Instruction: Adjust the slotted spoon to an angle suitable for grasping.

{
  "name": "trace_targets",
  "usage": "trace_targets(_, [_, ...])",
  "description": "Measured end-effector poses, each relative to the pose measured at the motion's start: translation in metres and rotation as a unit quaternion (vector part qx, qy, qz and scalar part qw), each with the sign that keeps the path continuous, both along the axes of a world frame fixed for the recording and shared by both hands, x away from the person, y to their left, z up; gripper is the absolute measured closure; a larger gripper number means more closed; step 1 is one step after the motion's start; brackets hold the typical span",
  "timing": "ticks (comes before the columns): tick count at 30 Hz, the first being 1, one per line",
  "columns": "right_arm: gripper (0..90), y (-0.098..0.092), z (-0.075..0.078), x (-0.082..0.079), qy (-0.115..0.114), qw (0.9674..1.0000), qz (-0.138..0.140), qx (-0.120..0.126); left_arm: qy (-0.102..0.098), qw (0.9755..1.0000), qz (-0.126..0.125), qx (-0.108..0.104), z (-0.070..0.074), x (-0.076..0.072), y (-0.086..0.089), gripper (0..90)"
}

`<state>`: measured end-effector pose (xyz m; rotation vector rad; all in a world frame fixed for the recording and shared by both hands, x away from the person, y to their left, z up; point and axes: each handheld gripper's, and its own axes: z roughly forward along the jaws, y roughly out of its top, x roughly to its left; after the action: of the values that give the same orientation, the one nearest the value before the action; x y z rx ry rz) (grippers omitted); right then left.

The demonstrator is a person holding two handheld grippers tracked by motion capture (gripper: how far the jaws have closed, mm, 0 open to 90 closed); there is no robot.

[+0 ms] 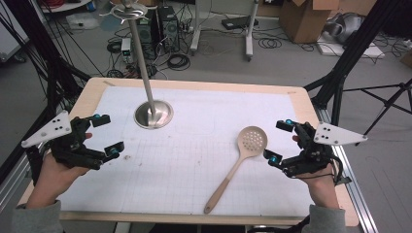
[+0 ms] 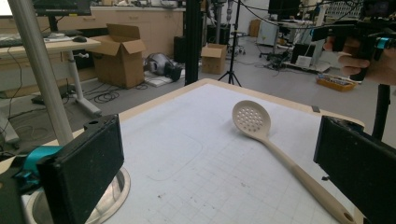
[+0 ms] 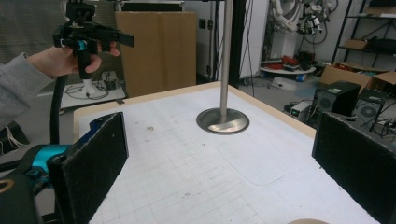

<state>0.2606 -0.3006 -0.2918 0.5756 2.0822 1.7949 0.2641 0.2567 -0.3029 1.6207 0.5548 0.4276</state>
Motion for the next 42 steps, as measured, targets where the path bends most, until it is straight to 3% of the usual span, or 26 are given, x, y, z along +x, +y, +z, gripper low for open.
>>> trace_targets(5, [2.3,0.001,-0.004,0.003,0.011,0.9999,0.002,-0.001,0.004,1.0,-0.001,0.004,-0.002,0.001,-0.003,2.0])
trace_targets(11, [4.6,0.012,-0.015,0.008,0.029,0.9994,0.011,-0.018,0.007,0.9999,-0.002,0.008,-0.003,0.001,-0.003,2.0])
trace_targets(20, [17.2,0.024,-0.03,0.014,0.059,0.9971,0.024,-0.04,0.004,1.0,0.0,0.004,-0.001,-0.001,0.001,2.0])
trace_targets(29, [45.1,0.026,-0.043,0.015,0.064,0.9966,0.018,-0.048,0.009,0.9999,0.002,0.006,-0.003,-0.001,0.0,2.0])
trace_targets(34, [56.6,0.028,-0.052,0.018,0.079,0.9949,0.017,-0.06,0.012,0.9999,0.003,0.009,-0.005,0.0,0.001,2.0])
trace_targets(37, [69.9,0.031,-0.058,0.018,0.088,0.9933,0.021,-0.072,0.015,0.9999,0.003,0.008,-0.006,0.001,0.001,2.0])
trace_targets(42, [79.8,0.036,-0.064,0.02,0.09,0.9924,0.024,-0.08,0.016,0.9998,0.002,0.01,-0.006,0.001,0.001,2.0])
